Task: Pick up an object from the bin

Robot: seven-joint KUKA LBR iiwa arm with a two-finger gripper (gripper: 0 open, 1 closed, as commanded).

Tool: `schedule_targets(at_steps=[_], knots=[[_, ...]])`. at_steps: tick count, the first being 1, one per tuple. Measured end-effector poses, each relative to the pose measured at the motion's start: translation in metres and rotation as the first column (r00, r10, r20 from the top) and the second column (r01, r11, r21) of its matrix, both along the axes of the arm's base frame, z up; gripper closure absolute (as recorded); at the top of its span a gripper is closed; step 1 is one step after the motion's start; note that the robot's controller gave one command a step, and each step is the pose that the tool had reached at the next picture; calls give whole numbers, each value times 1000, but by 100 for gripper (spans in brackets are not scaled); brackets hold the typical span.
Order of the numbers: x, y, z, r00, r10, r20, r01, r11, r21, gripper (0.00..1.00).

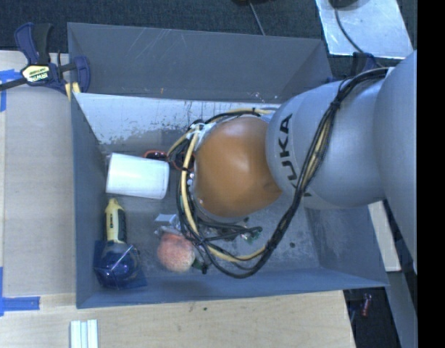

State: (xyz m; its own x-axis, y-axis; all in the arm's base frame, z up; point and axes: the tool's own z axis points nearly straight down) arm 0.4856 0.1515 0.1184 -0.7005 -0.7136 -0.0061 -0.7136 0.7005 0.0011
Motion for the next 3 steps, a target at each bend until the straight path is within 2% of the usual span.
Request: schedule_targets(at_steps=[1, 2, 3], knots=[[-1, 0, 16, 1000, -2, -4, 2, 1000, -1, 100], [-1, 0, 49, 1000, -3, -3, 3, 1000, 0, 100], [0, 0, 67, 1000, -6, 0, 6, 1000, 1, 100]])
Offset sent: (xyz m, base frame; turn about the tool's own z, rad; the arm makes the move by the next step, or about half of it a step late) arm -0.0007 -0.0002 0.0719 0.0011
